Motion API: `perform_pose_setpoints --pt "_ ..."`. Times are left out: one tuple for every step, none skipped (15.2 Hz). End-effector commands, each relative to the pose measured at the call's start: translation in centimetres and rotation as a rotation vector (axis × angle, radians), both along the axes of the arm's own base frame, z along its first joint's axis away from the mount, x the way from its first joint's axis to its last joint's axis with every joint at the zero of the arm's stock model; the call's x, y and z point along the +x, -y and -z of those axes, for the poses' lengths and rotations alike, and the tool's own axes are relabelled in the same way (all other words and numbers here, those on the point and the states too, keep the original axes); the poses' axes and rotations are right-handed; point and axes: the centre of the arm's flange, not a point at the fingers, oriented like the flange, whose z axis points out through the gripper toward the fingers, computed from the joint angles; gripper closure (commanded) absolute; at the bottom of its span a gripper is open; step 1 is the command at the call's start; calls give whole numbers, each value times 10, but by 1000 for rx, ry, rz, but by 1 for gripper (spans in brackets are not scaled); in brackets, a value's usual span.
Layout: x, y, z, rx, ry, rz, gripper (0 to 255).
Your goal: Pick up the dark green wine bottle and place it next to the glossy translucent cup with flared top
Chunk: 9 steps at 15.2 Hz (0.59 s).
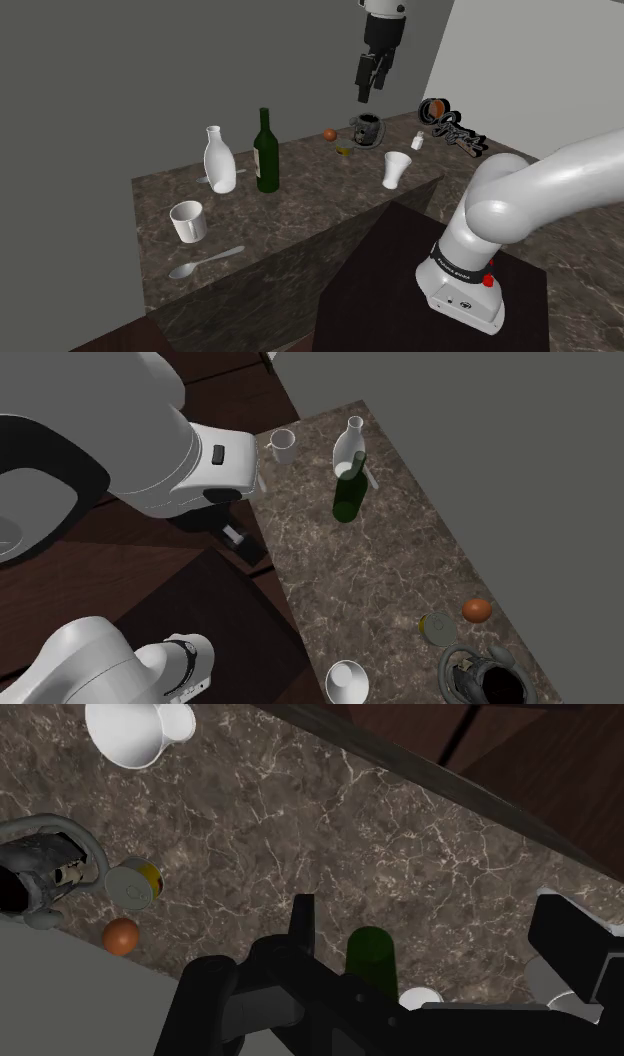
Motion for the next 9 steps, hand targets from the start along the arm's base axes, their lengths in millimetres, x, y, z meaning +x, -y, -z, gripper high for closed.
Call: perform_pose_setpoints --pt "0 0 0 0 0 0 0" --pt "13 0 4 2 0 0 0" --pt "25 -1 8 5 -1 0 0" --pt "38 -1 13 7 -1 0 0" --pt "50 -2 17 9 -2 0 0" --pt "63 -2 21 12 -2 0 0" --pt "75 -3 25 14 -3 0 0" --pt "88 -3 29 17 -3 0 0" --pt "100 -4 34 19 -4 0 0"
